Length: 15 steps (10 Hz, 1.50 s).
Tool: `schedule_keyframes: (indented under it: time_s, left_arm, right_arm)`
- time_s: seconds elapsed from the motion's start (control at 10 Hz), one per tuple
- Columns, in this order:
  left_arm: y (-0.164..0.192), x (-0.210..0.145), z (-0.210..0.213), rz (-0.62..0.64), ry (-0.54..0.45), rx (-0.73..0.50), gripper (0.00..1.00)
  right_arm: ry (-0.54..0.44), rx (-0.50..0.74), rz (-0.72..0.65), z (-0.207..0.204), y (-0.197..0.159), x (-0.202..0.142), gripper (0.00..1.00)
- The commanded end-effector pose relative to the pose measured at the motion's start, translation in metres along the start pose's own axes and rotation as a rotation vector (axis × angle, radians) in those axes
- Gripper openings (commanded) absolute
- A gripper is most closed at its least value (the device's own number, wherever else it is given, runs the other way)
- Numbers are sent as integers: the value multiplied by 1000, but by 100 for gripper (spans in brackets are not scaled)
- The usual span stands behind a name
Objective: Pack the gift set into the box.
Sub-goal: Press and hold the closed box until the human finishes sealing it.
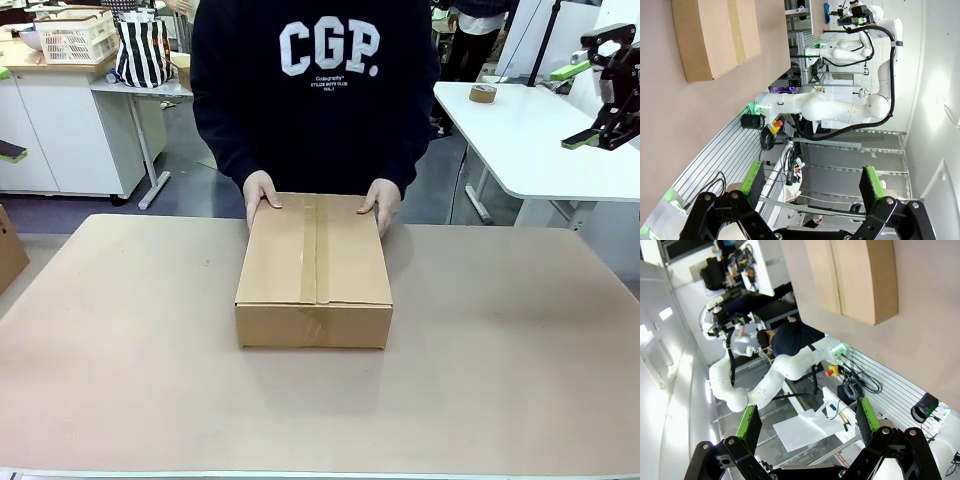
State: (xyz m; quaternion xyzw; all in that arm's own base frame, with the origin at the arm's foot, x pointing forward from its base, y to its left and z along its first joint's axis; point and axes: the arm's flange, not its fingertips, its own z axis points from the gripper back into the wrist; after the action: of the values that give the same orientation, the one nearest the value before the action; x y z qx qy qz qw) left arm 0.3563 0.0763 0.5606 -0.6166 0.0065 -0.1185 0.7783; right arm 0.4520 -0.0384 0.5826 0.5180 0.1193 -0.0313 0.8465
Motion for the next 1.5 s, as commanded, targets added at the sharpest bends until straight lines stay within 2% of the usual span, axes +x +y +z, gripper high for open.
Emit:
schedule_keyframes:
  time_s: [0.0, 1.4]
  left_arm:
    - [-1, -1, 0, 3, -2, 3, 100]
    - [-1, -1, 0, 3, -2, 3, 100]
  right_arm:
    - [-12, -15, -15, 0, 1, -1, 100]
    - [-12, -15, -15, 0, 1, -1, 100]
